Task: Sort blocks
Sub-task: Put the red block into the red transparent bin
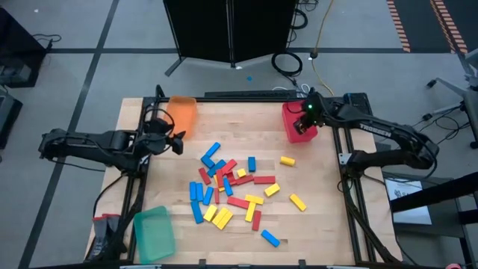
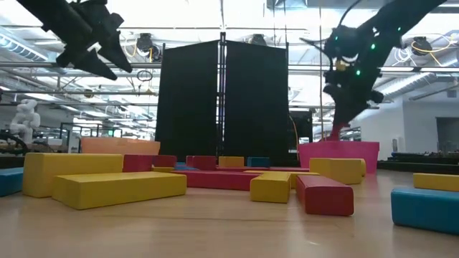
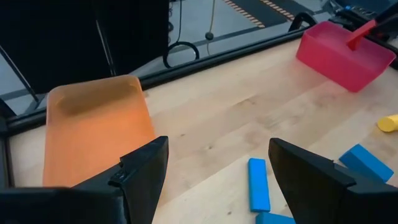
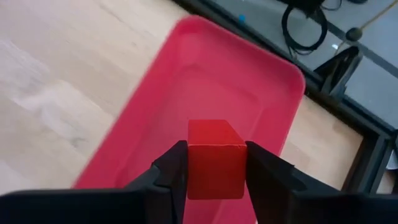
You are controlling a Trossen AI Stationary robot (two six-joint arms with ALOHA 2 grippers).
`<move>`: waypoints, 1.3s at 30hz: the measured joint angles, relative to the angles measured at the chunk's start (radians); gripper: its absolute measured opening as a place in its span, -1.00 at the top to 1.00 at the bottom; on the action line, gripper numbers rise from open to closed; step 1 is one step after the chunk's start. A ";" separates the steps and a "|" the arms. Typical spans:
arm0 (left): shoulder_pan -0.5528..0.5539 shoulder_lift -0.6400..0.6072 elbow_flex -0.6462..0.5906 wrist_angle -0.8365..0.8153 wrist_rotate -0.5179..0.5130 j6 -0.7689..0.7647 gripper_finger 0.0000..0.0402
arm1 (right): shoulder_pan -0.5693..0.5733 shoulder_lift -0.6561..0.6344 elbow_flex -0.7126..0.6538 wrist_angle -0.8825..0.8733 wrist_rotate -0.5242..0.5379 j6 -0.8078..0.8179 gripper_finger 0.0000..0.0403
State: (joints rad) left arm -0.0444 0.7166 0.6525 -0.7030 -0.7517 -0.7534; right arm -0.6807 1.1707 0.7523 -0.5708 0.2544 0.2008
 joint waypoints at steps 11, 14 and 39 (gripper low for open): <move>0.000 0.000 -0.004 0.000 0.002 0.000 -0.42 | -0.027 0.147 -0.008 0.090 -0.056 -0.025 0.35; 0.000 0.000 -0.004 0.000 0.003 0.000 -0.42 | -0.027 0.183 -0.008 0.094 -0.077 -0.030 0.33; 0.000 0.000 -0.004 -0.001 0.014 0.000 -0.42 | 0.018 0.132 0.438 -0.305 -0.164 -0.209 -0.33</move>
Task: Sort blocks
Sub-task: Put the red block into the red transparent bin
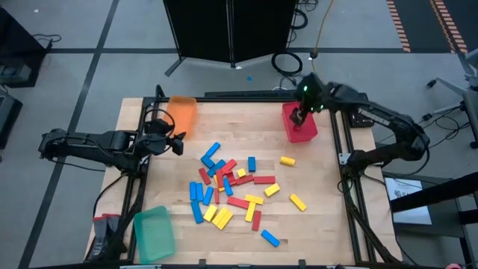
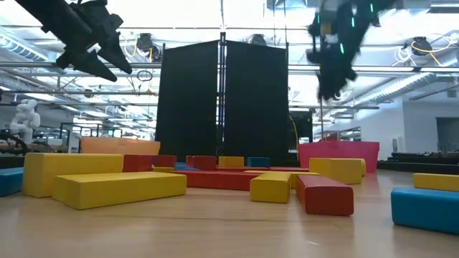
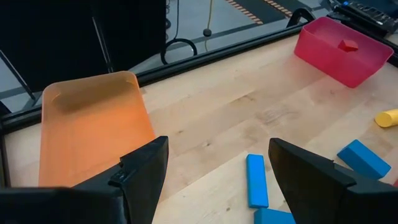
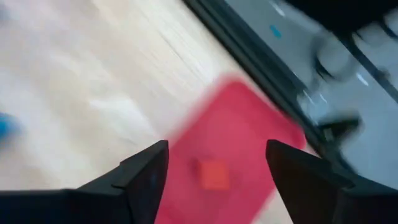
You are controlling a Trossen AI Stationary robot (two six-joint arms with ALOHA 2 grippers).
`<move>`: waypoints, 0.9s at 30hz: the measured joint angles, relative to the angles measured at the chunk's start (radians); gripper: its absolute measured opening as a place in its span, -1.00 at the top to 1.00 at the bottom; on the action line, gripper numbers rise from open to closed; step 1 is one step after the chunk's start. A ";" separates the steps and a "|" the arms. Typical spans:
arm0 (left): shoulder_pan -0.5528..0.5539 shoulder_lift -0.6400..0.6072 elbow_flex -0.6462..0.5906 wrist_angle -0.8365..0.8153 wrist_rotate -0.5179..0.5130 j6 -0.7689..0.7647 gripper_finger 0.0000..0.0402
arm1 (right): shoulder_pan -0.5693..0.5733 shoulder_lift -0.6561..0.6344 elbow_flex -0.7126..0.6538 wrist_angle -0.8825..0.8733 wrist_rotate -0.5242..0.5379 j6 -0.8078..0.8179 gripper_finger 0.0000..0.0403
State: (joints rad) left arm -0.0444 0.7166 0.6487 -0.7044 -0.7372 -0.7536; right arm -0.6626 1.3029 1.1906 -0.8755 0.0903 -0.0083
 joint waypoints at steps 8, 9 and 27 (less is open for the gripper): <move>0.000 0.000 0.000 0.000 0.000 0.000 -0.42 | 0.281 0.009 0.265 -0.011 -0.150 0.113 -0.29; 0.000 0.000 0.000 0.000 0.000 0.000 -0.42 | 0.324 0.020 0.263 -0.013 -0.141 0.122 -0.29; 0.000 0.000 0.000 -0.015 0.069 0.001 -0.42 | 0.716 0.485 0.250 0.007 -0.089 0.125 -0.28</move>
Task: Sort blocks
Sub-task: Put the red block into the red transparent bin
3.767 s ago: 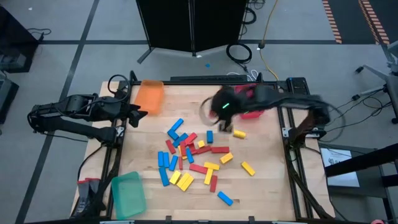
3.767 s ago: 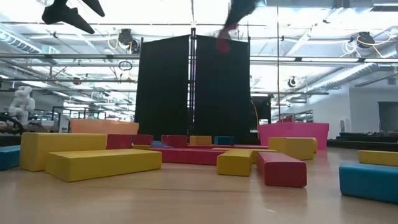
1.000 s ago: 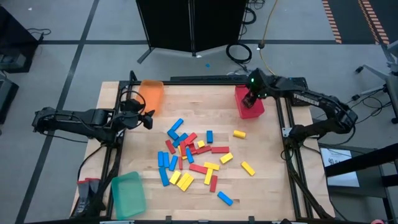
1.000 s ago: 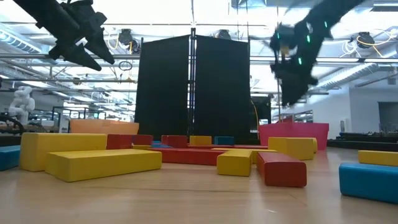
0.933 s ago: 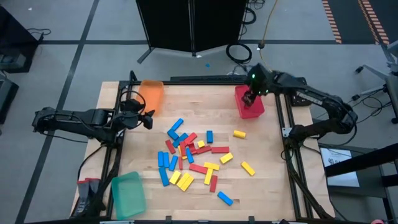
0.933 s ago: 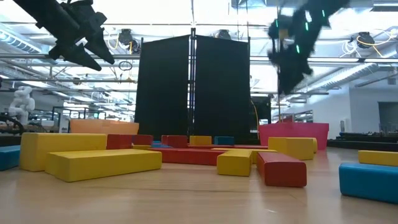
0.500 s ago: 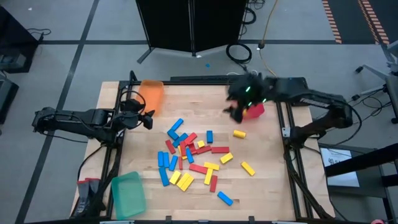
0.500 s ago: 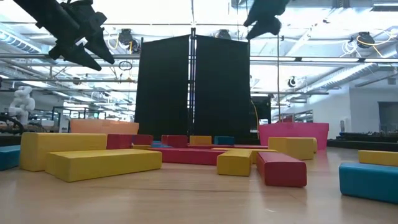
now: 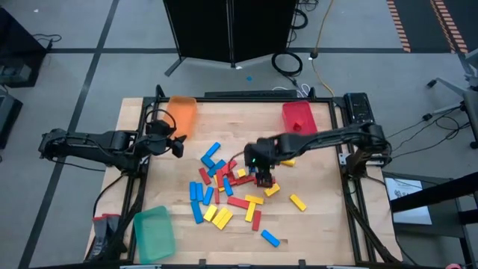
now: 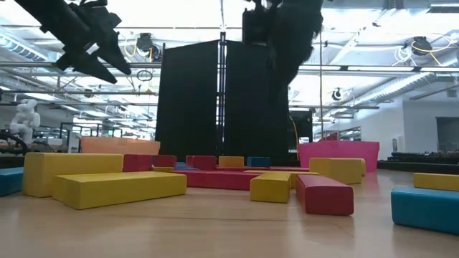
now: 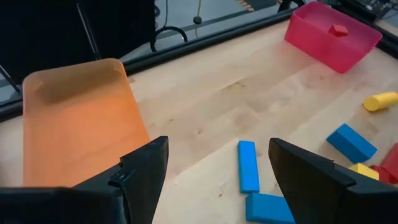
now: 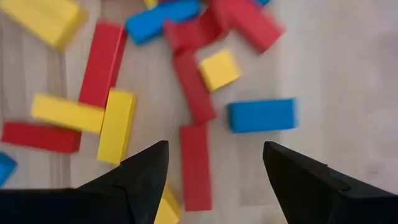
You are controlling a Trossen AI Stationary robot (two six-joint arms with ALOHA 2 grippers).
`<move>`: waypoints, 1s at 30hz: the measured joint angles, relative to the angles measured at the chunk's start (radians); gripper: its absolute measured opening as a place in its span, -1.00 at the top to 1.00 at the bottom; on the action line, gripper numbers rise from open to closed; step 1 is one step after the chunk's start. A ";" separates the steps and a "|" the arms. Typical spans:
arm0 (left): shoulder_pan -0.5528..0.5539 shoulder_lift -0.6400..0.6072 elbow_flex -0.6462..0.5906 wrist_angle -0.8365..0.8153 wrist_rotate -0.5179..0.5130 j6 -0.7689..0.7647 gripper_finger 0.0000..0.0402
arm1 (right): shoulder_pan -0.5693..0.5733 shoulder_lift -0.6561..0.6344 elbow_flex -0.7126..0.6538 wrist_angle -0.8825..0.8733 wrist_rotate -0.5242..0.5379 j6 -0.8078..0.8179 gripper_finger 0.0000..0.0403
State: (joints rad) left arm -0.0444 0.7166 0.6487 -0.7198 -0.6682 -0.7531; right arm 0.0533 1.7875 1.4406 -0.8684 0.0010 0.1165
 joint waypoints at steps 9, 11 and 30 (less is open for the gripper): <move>0.000 0.000 0.000 -0.008 0.014 0.007 -0.42 | 0.065 0.124 0.000 -0.027 -0.001 0.015 -0.28; 0.000 0.000 0.000 -0.008 0.014 0.009 -0.42 | 0.068 0.155 0.000 -0.026 0.001 0.009 -0.28; 0.000 0.000 0.000 -0.033 0.029 0.009 -0.42 | 0.051 0.303 0.004 -0.012 0.050 -0.060 0.43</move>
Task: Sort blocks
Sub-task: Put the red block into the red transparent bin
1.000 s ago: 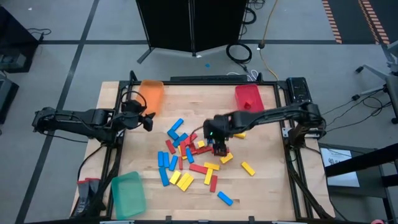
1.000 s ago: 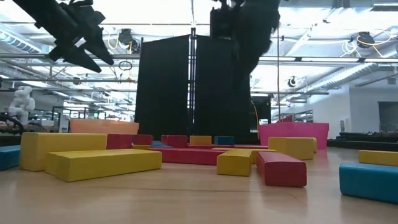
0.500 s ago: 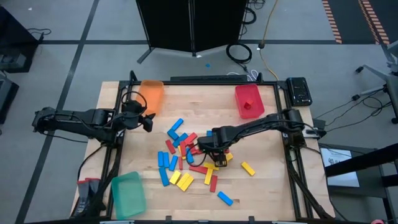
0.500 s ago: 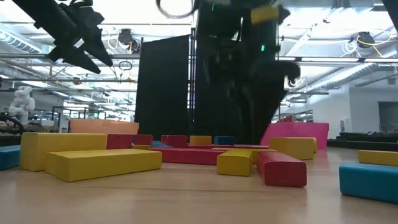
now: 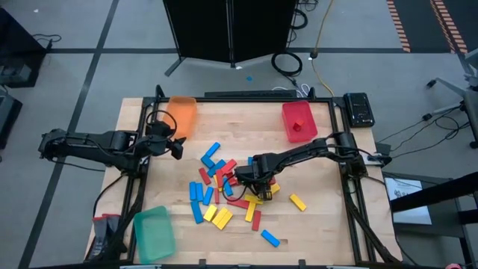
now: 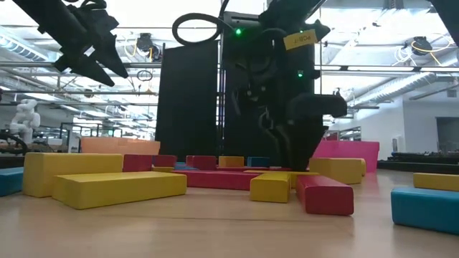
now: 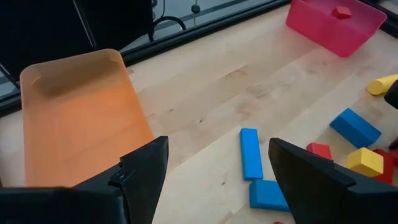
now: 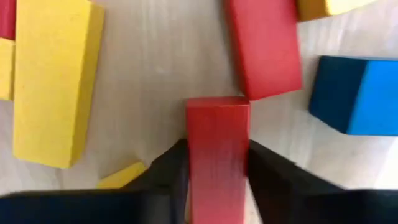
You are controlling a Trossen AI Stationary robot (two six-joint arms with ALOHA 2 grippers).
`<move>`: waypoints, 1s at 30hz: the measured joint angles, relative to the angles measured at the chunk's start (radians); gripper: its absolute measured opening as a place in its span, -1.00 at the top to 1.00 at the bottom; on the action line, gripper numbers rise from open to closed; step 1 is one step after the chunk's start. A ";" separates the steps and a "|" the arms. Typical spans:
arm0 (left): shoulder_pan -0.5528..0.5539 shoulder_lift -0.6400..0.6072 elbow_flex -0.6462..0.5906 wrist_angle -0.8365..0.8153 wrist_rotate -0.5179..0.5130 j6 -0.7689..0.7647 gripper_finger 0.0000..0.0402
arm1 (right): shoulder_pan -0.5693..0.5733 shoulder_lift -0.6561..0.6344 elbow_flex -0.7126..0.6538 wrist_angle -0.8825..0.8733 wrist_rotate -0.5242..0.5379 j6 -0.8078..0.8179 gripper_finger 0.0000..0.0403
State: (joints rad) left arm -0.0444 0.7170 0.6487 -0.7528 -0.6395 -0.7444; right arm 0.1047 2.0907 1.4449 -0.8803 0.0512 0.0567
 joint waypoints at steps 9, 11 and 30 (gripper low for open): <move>0.000 0.000 0.000 0.001 0.000 0.001 -0.42 | -0.001 -0.024 -0.004 -0.002 0.022 0.020 0.47; 0.000 0.000 0.000 0.001 0.000 0.000 -0.42 | -0.003 -0.051 -0.009 -0.002 0.052 0.043 0.47; 0.000 0.000 0.000 0.006 -0.002 -0.009 -0.42 | -0.288 -0.651 -0.004 -0.177 0.299 0.100 0.47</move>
State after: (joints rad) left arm -0.0444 0.7170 0.6487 -0.7469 -0.6415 -0.7536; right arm -0.1837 1.4400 1.4410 -1.0575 0.3503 0.1563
